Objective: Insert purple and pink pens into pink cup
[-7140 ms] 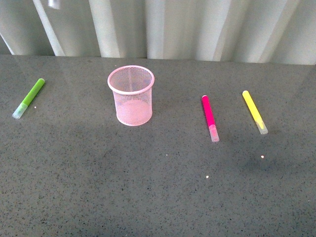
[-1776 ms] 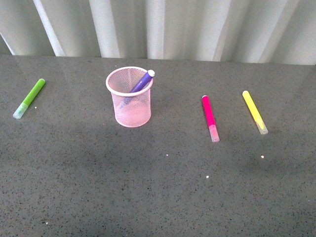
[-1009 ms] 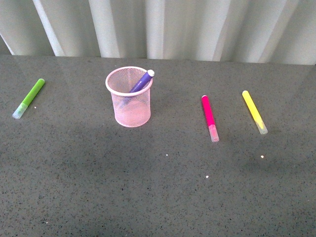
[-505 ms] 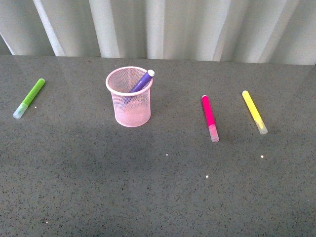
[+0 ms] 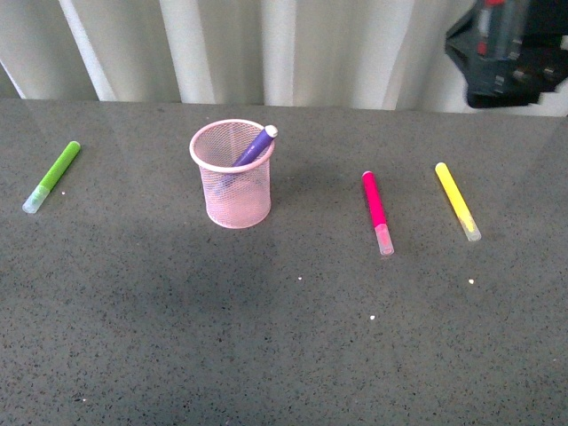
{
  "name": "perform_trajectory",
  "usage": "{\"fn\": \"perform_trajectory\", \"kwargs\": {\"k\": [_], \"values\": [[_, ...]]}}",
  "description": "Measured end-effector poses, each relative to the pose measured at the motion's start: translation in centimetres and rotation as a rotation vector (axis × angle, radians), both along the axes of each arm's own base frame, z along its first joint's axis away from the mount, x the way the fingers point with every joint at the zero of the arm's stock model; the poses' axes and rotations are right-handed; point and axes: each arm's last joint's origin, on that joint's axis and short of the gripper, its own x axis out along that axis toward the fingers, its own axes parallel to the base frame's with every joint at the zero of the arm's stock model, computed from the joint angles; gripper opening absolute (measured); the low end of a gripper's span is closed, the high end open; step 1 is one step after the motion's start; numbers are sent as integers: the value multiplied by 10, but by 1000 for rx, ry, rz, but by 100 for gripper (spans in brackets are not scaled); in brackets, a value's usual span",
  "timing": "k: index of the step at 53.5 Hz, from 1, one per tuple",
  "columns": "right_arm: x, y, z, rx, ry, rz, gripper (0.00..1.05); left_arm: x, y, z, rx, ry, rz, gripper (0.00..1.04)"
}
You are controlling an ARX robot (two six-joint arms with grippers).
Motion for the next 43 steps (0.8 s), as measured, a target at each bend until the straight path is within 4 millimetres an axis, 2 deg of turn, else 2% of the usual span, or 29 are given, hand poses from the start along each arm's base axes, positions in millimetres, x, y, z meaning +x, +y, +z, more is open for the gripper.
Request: {"fn": "perform_trajectory", "kwargs": {"k": [4, 10, 20, 30, 43], "values": [[12, 9, -2, 4, 45, -38, 98, 0, 0, 0, 0, 0, 0, 98], [44, 24, -12, -9, 162, -89, 98, 0, 0, 0, 0, 0, 0, 98], [79, 29, -34, -63, 241, -134, 98, 0, 0, 0, 0, 0, 0, 98], [102, 25, -56, -92, 324, -179, 98, 0, 0, 0, 0, 0, 0, 98], [110, 22, -77, -93, 374, -222, 98, 0, 0, 0, 0, 0, 0, 98]]}}
